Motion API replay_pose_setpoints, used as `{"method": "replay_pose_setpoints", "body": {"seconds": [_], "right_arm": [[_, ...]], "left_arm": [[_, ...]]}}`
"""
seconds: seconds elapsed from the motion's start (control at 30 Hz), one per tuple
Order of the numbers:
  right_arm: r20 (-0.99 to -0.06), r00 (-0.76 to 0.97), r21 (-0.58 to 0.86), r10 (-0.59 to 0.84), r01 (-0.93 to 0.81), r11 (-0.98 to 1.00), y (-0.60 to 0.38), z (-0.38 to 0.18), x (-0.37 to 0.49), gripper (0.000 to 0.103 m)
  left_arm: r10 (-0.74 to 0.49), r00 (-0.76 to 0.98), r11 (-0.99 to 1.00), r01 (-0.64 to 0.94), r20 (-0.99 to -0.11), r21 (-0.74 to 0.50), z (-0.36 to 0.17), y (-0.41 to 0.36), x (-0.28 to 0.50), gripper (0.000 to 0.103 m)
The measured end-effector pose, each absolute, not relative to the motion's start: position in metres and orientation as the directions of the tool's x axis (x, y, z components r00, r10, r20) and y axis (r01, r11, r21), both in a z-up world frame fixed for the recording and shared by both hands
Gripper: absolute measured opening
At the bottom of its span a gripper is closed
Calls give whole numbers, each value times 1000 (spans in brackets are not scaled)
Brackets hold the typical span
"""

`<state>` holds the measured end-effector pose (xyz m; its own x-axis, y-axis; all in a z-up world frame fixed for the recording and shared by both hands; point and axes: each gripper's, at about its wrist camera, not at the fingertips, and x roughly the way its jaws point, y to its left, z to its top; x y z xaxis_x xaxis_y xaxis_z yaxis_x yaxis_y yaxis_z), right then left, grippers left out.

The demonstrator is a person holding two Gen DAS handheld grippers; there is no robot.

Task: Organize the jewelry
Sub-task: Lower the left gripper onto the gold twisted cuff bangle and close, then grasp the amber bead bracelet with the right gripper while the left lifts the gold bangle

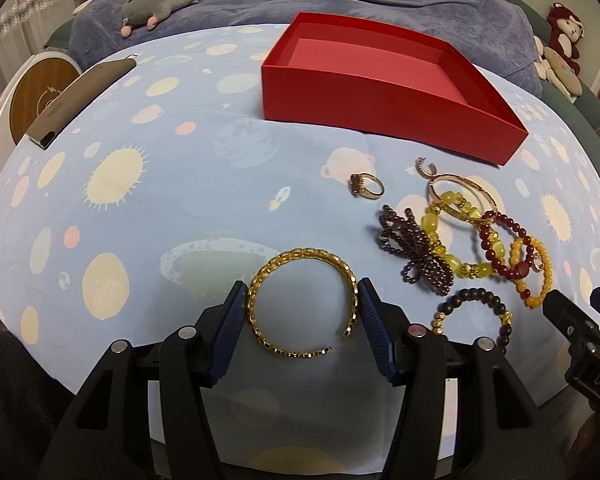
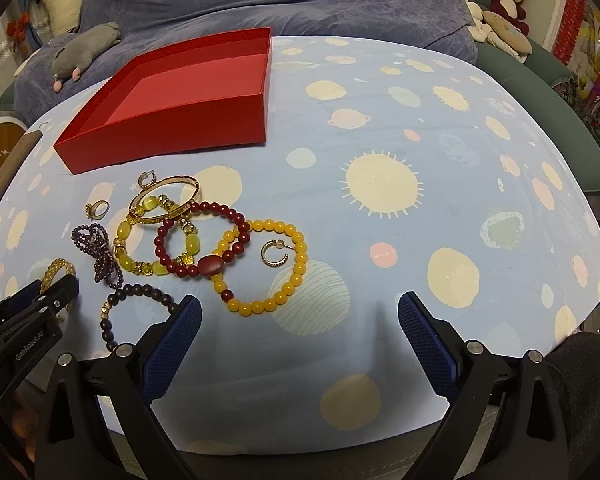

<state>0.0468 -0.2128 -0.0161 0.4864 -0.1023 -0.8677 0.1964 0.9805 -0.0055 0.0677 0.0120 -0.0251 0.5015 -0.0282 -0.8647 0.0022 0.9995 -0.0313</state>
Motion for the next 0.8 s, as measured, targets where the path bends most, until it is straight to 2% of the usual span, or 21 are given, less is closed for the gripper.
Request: {"method": "replay_pose_setpoints", "body": {"seconds": [0.13,0.3,0.37,0.5,0.67,0.73,0.8], "right_arm": [[-869,483,0,-112,226,974,-218,-18,54,89],[-881,454,-24,-132,235,972,-221,-27,64,73],[-892,439,-6,-110,231,973,-222,-34,67,62],[-887,452,14,-94,230,973,-223,-34,67,57],[-884,462,28,-65,192,981,-220,-31,64,31],[-887,459,43,-47,183,982,-220,-31,63,16],[-892,451,60,-28,179,982,-222,-30,62,8]], "left_arm": [[-24,505,999,-12,-863,-35,-25,18,67,54],[-25,510,1000,5,-860,-26,-26,14,67,54],[-26,511,1000,5,-859,-27,-26,14,67,54],[-22,511,1000,6,-859,-22,-26,14,66,54],[-23,511,1000,6,-859,-24,-26,13,66,54],[-25,510,1000,5,-860,-26,-26,13,66,54],[-28,509,999,0,-860,-32,-25,13,65,54]]}}
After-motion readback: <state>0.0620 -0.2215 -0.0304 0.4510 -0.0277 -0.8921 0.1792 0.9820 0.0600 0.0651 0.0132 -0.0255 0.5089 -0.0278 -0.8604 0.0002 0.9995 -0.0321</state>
